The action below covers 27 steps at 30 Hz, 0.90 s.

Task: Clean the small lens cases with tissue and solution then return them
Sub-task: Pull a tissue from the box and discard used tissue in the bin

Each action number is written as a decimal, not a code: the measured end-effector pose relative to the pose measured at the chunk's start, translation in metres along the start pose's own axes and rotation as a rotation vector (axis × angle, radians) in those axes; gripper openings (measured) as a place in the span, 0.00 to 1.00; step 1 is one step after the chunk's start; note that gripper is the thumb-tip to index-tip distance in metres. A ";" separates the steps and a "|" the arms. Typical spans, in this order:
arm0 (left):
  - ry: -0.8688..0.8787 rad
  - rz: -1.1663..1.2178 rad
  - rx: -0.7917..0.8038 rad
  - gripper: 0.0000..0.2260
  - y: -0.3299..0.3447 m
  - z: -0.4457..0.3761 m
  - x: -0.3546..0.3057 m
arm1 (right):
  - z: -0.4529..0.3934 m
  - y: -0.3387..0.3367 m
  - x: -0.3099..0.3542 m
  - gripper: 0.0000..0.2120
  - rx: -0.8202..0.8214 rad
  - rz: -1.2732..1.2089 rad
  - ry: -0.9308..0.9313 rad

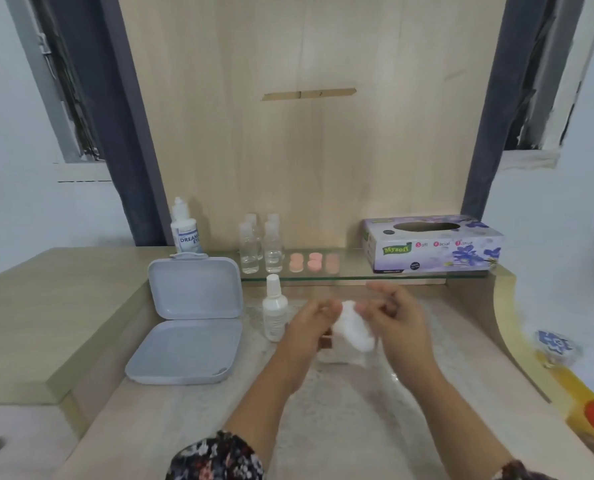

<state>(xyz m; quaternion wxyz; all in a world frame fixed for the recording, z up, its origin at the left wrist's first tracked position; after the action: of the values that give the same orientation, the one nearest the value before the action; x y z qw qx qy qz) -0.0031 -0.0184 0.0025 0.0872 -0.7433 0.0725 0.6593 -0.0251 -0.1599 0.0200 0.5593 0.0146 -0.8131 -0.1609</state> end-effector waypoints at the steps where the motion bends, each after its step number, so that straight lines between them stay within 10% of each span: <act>1: -0.021 -0.007 -0.005 0.21 -0.002 0.006 0.007 | 0.008 0.005 -0.009 0.14 0.018 -0.005 0.027; 4: 0.002 -0.039 -0.118 0.05 -0.011 0.017 0.020 | 0.023 0.013 -0.026 0.11 -0.005 -0.079 0.079; 9: 0.360 -0.561 -0.733 0.08 -0.025 0.020 0.028 | 0.022 -0.003 -0.044 0.09 0.038 0.401 0.026; 13: 0.650 -1.034 -0.578 0.06 -0.013 0.015 0.039 | 0.018 -0.007 -0.059 0.17 0.197 0.777 0.100; 27: 0.493 -1.443 -0.321 0.13 0.005 0.027 0.037 | 0.013 -0.005 -0.067 0.10 0.163 0.890 -0.002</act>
<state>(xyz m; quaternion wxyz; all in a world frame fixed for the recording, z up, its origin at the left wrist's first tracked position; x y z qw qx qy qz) -0.0256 -0.0172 -0.0377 0.3674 -0.7353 -0.5080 0.2576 -0.0129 -0.1474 -0.0463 0.5702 -0.2925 -0.7509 0.1595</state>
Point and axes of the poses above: each hand's wrist, its own z-axis away from the middle knuckle, its own y-axis out of the palm, x = y × z, the point moved 1 cm from there along -z, towards the middle knuckle, and after that the axes turned 9 degrees about -z, right-handed, at the moved point
